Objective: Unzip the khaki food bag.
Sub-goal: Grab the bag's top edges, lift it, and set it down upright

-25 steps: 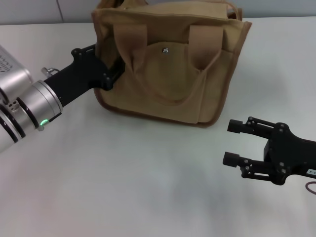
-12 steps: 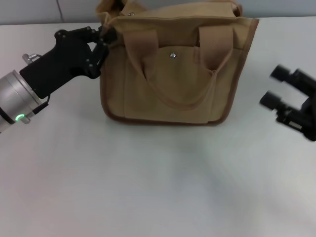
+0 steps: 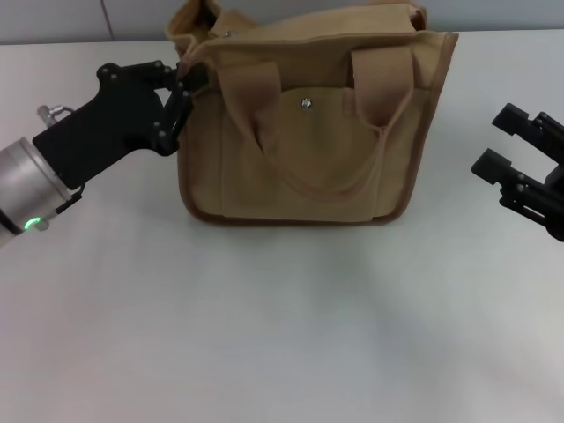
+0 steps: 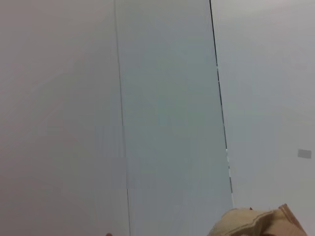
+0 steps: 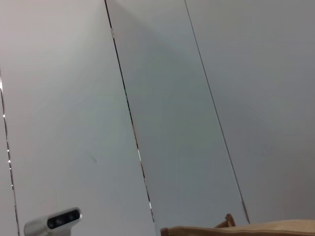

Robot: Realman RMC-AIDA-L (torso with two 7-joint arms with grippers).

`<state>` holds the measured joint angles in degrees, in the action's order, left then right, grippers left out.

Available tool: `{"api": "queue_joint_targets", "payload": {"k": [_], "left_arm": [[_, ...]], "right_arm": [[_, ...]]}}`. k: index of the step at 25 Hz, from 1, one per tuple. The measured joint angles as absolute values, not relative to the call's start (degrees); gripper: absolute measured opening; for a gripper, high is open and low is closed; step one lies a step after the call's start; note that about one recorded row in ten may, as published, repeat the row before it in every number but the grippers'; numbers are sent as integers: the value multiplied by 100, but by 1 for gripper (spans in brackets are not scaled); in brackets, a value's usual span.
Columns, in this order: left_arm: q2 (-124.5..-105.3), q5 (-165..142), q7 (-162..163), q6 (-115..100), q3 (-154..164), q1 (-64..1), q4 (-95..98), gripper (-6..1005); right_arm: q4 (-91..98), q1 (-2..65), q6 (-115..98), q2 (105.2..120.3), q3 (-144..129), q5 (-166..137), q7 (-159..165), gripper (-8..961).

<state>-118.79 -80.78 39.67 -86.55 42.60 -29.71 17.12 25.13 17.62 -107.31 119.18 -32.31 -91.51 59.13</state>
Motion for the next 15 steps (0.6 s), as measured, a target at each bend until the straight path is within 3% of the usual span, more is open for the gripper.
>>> {"api": "queue_joint_targets", "payload": {"k": [12,14,15], "left_arm": [[-11858,-8144,4169,-8554,4298,-2677,1698,199],[-11854,-8177,4264,-8462,4443,-2654,1673,435],[-11856,-8185,4302,-8372,4558,-2649,1665,457]], "right_arm": [[2514,1799,-10638,11909,-3270,-9180,5916,766],[2514,1800,-10602,11909,-3279,-9188,5915,767],[2514,1801,-10588,11909,-3281,-9193,5915,767]]}}
